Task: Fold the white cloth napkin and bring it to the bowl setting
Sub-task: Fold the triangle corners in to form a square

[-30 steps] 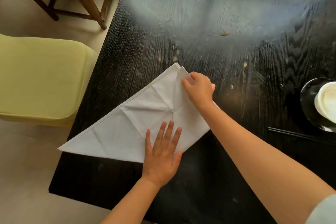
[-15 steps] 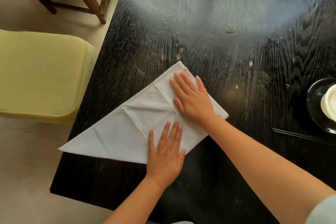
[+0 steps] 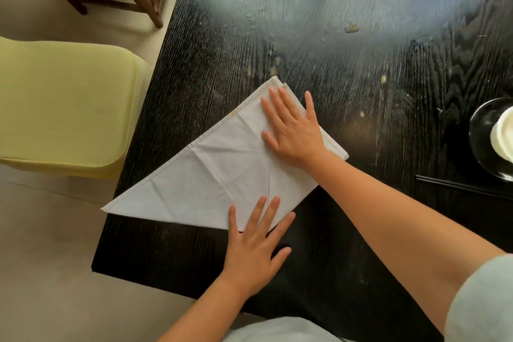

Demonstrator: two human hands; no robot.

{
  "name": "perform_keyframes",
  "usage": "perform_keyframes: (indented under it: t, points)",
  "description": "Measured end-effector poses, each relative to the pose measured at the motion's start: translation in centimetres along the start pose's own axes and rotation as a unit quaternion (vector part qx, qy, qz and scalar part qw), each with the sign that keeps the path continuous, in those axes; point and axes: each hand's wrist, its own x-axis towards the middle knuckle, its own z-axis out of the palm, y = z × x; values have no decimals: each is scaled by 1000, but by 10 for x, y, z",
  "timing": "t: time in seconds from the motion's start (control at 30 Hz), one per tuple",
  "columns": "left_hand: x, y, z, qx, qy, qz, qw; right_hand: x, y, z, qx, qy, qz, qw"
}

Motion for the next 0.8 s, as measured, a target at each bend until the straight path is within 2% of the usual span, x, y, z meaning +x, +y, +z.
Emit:
perform_keyframes:
  t: [0.07, 0.2, 0.3, 0.4, 0.57, 0.8]
  points:
    - [0, 1, 0, -1, -1, -4, 1000, -12, -8, -1, 3, 20, -11, 1000]
    - [-2, -3, 2, -10, 1, 9, 1000, -67, -15, 12, 24, 9, -112, 993]
    - [-11, -7, 4, -14, -2, 4, 1000, -79, -12, 15, 28, -15, -99, 995]
    - [-22, -11, 6, -20, -11, 6, 1000, -74, -1, 10, 18, -32, -125, 991]
    - [-28, -15, 4, -13, -14, 16, 1000, -54, 51, -5, -21, -57, -116, 991]
    - [-45, -30, 9, 2, -30, 59, 998, -52, 50, -8, -36, -89, -108, 990]
